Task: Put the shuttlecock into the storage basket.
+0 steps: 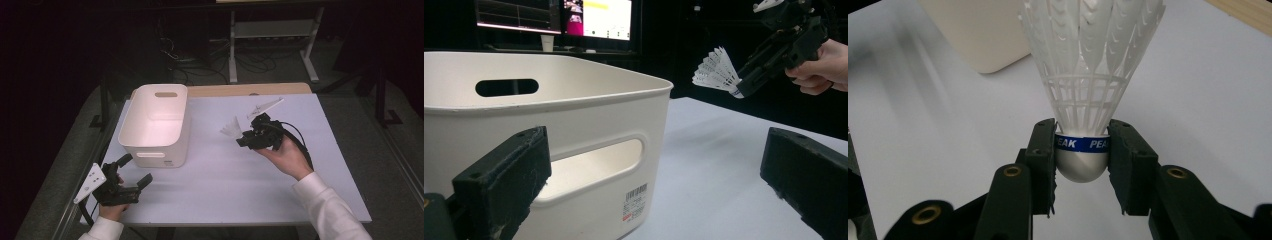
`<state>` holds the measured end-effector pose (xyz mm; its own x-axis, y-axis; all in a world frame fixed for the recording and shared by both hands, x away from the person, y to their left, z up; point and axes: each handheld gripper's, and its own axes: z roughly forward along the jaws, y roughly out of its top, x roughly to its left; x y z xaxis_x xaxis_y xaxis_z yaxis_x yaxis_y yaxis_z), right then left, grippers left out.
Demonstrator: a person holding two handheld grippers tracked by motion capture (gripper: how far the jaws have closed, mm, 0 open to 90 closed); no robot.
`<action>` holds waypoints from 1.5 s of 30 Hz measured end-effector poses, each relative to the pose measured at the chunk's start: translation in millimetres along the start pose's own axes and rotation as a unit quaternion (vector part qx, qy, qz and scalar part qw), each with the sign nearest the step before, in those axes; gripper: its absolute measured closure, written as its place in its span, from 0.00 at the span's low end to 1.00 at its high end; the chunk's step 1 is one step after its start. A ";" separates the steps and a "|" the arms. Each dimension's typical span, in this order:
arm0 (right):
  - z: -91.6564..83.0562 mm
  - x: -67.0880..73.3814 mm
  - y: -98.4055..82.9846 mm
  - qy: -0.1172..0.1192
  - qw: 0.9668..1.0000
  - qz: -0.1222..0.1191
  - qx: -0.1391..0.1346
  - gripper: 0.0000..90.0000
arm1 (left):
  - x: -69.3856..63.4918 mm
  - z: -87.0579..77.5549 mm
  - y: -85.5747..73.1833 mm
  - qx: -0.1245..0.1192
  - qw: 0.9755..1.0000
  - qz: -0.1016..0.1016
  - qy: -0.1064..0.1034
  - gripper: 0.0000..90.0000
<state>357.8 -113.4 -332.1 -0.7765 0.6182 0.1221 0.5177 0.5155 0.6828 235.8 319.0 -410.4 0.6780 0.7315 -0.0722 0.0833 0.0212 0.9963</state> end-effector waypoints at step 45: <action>20.9 25.5 47.9 0.015 0.999 -0.036 -0.006 0.71 | 0.2 0.5 -0.4 0.002 1.000 0.000 -0.001 0.00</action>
<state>370.3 -60.6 -311.3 -0.8226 0.5608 0.0940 0.4556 0.5511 0.6990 236.2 318.8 -410.8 0.6802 0.7296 -0.0715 0.0858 0.0176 0.9962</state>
